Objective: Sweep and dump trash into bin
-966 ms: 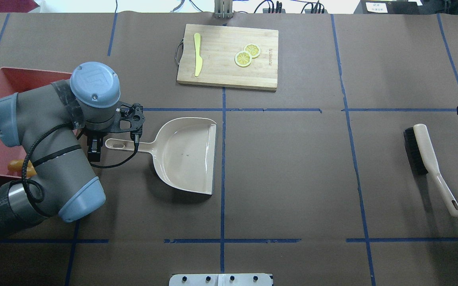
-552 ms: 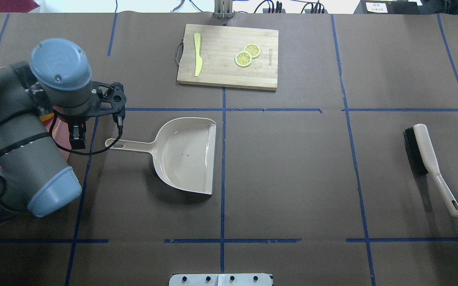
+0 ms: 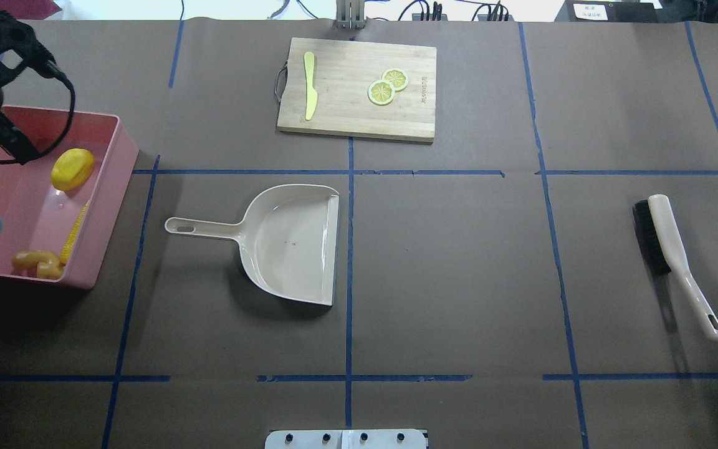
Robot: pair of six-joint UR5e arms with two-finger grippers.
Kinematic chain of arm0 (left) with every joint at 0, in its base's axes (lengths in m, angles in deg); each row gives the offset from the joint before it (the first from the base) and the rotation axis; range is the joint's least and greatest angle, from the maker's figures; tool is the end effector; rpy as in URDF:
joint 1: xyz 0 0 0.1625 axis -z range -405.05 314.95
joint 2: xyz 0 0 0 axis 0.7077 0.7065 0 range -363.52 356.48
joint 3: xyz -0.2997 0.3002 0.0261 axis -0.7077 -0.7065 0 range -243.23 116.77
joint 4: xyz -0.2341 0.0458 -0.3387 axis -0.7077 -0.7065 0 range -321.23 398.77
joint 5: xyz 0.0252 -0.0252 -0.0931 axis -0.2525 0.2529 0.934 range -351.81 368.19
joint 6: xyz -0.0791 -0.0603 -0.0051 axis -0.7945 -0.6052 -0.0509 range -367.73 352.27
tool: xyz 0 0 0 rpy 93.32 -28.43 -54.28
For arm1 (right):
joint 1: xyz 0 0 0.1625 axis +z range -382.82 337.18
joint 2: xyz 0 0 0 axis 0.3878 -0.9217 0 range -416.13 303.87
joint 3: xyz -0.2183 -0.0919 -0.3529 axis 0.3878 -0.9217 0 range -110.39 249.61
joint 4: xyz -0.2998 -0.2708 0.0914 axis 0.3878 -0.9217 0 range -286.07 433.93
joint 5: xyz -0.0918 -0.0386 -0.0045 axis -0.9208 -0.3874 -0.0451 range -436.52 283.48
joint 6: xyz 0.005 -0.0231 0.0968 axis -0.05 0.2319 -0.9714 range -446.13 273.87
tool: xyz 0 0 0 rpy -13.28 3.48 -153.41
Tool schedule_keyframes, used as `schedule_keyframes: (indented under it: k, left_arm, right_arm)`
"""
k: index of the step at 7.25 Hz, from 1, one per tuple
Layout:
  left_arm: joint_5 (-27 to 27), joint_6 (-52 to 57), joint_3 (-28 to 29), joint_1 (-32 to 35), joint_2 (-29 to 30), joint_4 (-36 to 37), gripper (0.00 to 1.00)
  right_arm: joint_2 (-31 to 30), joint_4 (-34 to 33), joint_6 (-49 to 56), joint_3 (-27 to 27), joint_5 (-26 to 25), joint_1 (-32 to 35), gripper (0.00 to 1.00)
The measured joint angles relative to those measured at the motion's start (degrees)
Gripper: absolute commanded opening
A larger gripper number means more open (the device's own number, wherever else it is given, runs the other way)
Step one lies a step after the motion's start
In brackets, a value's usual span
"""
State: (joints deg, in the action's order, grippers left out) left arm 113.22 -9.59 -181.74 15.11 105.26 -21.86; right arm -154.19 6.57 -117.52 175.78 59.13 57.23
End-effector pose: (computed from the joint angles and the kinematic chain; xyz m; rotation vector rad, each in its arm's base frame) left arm 0.1692 -0.5109 0.3375 0.2308 0.3392 0.5226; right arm -0.0166 -0.4539 0.5369 0.2004 -0.9051 0.1334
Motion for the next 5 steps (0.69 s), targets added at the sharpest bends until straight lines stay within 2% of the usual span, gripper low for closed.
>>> schedule_keyframes:
  k: [2,3,5]
  left_arm:
    - [14.15,0.71,2.44,10.47,-3.55,0.12,1.0]
    - [18.07,1.66,4.9,15.26,-6.63,-0.14,1.0]
    - [21.65,4.99,12.78,21.51,-12.52,-3.95,1.0]
  right_arm:
    - [0.53,-10.61,14.67,-0.68,4.02,5.01,1.0]
    - [0.34,-15.39,20.76,-0.75,5.6,6.76,1.0]
    - [-1.14,-19.01,27.32,-1.77,7.14,8.75,1.0]
